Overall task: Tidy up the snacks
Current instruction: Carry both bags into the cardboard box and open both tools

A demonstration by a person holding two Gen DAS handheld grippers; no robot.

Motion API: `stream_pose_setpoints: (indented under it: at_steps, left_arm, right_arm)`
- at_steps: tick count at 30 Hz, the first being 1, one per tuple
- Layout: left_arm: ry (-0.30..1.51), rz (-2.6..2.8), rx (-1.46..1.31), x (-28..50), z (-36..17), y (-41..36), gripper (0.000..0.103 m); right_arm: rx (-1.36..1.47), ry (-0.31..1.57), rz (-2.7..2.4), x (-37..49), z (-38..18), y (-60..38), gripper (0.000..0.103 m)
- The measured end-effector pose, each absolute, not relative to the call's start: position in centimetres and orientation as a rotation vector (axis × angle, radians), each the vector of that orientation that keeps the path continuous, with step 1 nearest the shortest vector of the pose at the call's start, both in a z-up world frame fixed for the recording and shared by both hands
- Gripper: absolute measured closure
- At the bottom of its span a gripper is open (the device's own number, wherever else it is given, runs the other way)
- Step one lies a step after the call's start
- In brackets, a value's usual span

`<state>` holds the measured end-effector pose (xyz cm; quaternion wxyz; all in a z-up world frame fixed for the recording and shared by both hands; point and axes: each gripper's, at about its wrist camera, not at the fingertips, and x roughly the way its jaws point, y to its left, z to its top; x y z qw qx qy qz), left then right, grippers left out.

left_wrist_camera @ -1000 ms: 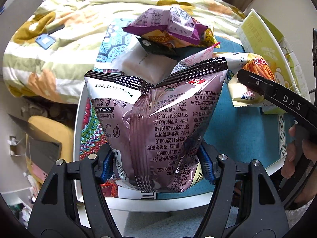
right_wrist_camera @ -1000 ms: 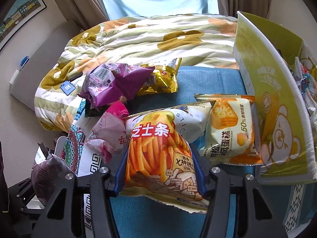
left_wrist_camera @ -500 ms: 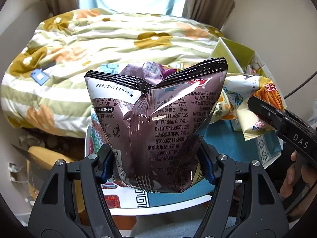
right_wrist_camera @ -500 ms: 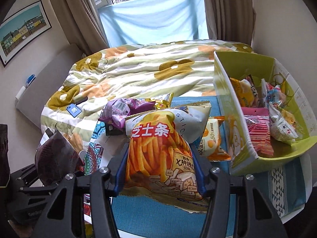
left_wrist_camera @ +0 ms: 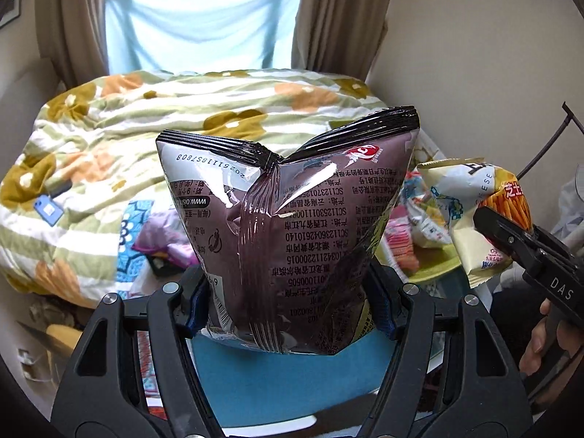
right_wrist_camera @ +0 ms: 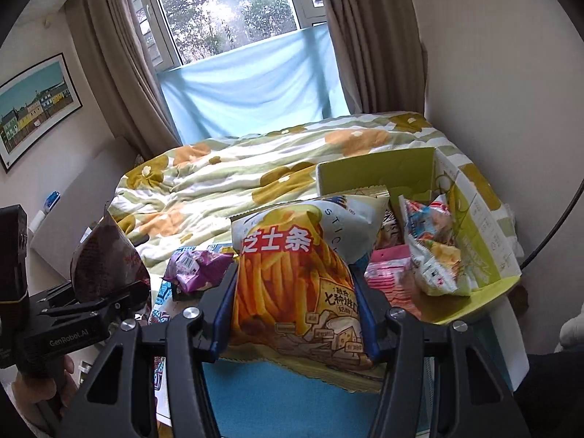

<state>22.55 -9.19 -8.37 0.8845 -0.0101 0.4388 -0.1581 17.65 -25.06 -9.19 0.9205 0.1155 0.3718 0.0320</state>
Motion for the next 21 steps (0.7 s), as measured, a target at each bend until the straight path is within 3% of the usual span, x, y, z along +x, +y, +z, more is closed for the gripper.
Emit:
stream_pose_setpoints:
  at_steps: [9,17,18,19,21]
  left_arm:
    - [0.927,-0.362,-0.029,28.1,-9.7,-22.1,0.037]
    - [1.017,-0.321,-0.04,33.1,-13.3,-28.4,0.035]
    - [1.023,-0.305,-0.032,33.5,-13.7,-28.9,0.029]
    - [1.027,-0.285,-0.011,33.7,-14.0,-29.4,0.012]
    - [1.022,-0.233,0.043,34.1,-14.4,-29.6,0.006]
  right_arm:
    - [0.23,0.753,0.053,21.1,-8.4,-36.2,0.051]
    - [0.216,0.794,0.086,25.1,-9.7,-42.9,0.051]
    - [0.215,0.801,0.096,25.6,-9.9,-43.2,0.051]
    - [0.215,0.807,0.104,26.0,-10.1,-43.6,0.051]
    - [0.225,0.819,0.117,26.9,-10.6,-44.3,0.051]
